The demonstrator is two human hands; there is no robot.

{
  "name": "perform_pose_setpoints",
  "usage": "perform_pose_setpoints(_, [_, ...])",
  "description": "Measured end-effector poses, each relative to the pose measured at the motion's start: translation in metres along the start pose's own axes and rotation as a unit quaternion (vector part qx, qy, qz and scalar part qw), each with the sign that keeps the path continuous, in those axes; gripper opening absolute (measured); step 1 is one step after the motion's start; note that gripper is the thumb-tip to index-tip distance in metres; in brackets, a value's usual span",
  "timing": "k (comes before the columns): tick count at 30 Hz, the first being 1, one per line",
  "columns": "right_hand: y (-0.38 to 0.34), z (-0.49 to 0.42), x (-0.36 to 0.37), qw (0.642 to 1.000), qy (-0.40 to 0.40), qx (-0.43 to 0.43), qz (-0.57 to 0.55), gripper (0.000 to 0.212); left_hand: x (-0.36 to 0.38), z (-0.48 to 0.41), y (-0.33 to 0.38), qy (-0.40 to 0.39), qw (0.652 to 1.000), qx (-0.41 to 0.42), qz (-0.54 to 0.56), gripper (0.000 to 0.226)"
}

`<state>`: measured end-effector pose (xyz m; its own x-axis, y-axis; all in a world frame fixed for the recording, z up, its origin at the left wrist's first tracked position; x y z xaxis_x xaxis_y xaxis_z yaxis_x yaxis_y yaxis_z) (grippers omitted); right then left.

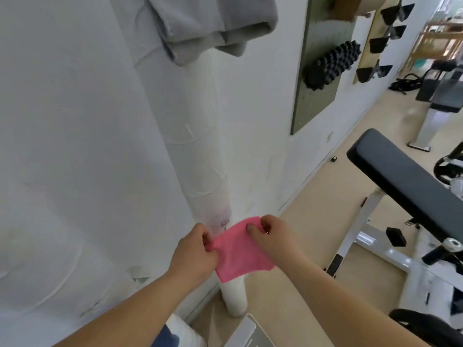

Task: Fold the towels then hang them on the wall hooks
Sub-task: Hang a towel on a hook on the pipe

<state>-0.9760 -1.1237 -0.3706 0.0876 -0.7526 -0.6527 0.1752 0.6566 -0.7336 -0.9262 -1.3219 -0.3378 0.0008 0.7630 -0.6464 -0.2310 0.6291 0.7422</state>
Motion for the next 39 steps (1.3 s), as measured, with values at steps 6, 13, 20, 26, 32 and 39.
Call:
perform_pose_setpoints(6, [0.009, -0.052, 0.026, 0.999, -0.004, 0.029, 0.023, 0.026, 0.017, -0.038, -0.025, 0.045, 0.999, 0.003, -0.011, 0.014])
perform_pose_setpoints(13, [0.024, -0.059, 0.052, 0.993, -0.034, 0.011, 0.113, 0.029, 0.039, -0.056, -0.044, 0.088, 0.995, -0.038, 0.003, 0.018])
perform_pose_setpoints(20, [0.01, -0.049, 0.035, 0.936, -0.161, -0.209, 0.232, 0.054, 0.051, -0.064, -0.053, 0.08, 0.995, -0.059, 0.02, 0.014])
perform_pose_setpoints(26, [0.001, -0.048, 0.031, 0.906, -0.173, -0.238, 0.303, 0.041, 0.053, -0.052, -0.047, 0.091, 0.995, 0.034, -0.005, 0.011])
perform_pose_setpoints(32, [0.007, -0.059, 0.04, 0.917, -0.17, -0.212, 0.292, 0.04, 0.065, -0.038, -0.05, 0.001, 0.993, 0.119, -0.028, 0.02])
perform_pose_setpoints(39, [0.022, -0.059, 0.048, 0.931, -0.194, -0.201, 0.235, 0.037, 0.078, -0.048, -0.049, 0.015, 0.997, 0.069, -0.012, 0.017])
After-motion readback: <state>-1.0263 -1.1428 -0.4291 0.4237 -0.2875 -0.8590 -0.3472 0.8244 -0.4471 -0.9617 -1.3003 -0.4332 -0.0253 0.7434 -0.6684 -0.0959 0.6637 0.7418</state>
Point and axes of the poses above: each hand's wrist, its own z-axis away from the middle knuckle, its own x-axis out of the palm, y = z × x, the point moved 1 cm from there along -z, towards the middle knuckle, and after that the axes turned 7 degrees about z, right-handed, at the moved point
